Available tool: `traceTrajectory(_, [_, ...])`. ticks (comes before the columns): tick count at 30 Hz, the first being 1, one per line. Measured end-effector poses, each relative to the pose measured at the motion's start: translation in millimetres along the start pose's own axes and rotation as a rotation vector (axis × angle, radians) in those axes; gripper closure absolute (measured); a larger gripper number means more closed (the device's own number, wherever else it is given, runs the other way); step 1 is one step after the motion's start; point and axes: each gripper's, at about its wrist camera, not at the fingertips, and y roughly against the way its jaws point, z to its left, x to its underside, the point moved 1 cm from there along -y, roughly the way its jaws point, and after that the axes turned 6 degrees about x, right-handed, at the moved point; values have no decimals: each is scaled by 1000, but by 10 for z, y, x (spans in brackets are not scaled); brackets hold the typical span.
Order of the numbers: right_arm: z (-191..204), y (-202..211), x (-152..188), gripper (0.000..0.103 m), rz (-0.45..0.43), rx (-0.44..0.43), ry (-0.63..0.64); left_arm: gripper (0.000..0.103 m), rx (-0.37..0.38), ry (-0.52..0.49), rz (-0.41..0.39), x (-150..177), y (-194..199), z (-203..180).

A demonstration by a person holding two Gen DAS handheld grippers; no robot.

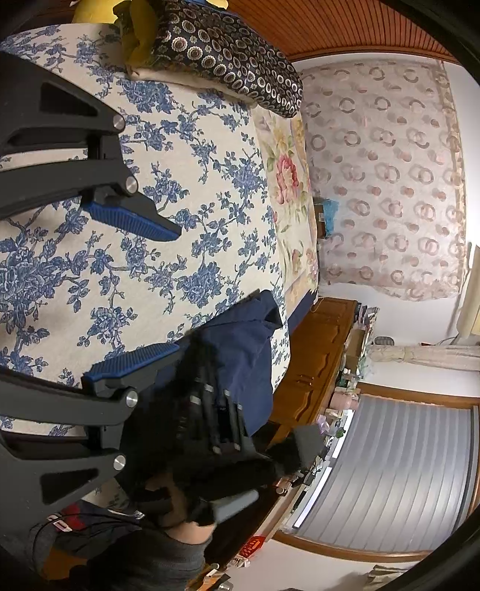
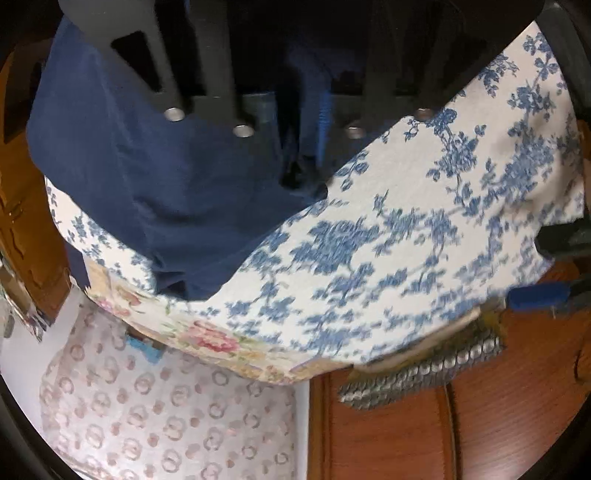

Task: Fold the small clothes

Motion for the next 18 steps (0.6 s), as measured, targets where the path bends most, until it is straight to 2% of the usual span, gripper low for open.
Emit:
traceTrajectory(3, [-217, 215, -52, 96, -70, 3, -68, 46, 5, -3, 5, 7, -17, -13])
traceTrajectory(5, [-438, 385, -78, 96, -126, 55, -124, 46, 11, -6, 12, 10, -39, -30])
traceTrajectory(7, [-659, 486, -74, 96, -144, 89, -170, 46, 14, -10, 15, 18, -49, -47])
traceTrajectory(10, [-979, 592, -78, 96, -161, 150, -211, 46, 20, -18, 20, 18, -60, -74])
traceTrajectory(18, [-1888, 767, -12, 97, -119, 343, -304, 46, 42, -26, 30, 26, -86, -137])
